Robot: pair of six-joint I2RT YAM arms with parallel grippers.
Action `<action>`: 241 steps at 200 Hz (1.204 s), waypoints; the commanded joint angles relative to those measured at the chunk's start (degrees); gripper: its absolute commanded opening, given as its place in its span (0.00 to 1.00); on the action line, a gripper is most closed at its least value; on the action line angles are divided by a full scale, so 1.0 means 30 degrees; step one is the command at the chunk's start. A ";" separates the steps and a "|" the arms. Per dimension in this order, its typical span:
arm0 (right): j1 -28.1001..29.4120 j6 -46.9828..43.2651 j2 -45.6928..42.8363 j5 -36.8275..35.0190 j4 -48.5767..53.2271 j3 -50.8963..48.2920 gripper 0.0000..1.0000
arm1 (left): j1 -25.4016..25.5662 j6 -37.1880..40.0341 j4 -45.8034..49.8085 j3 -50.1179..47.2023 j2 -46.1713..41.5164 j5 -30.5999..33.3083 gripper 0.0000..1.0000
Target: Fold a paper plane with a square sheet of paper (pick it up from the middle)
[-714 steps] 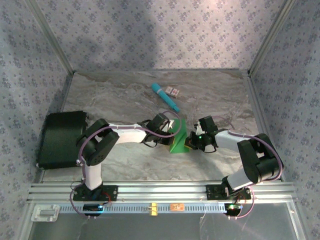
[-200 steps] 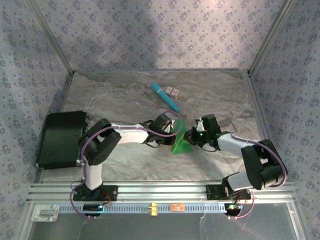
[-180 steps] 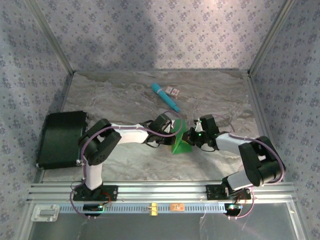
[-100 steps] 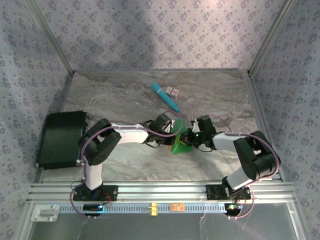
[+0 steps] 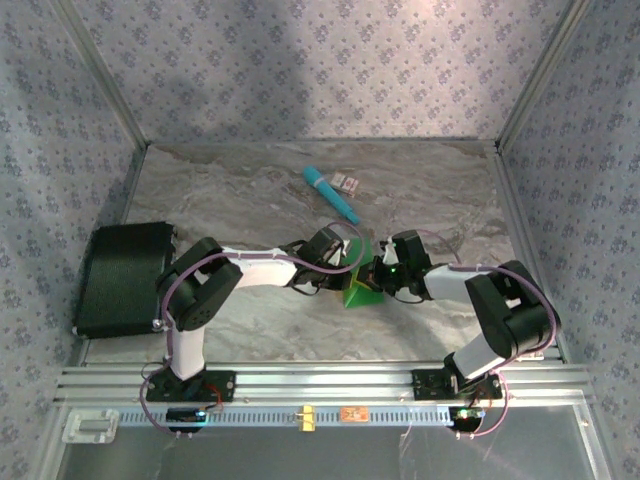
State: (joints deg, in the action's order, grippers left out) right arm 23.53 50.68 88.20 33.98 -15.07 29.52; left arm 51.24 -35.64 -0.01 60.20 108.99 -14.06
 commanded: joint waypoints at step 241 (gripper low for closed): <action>-0.1790 -0.1341 0.1692 -0.1405 0.1371 0.0354 0.00 | 0.0116 0.0307 0.1262 0.0285 0.0379 0.0225 0.08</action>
State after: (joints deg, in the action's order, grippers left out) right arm 19.07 47.99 91.18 32.62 -12.25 32.69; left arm 51.40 -35.44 0.25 60.29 109.01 -14.06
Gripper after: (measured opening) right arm 0.051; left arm 0.078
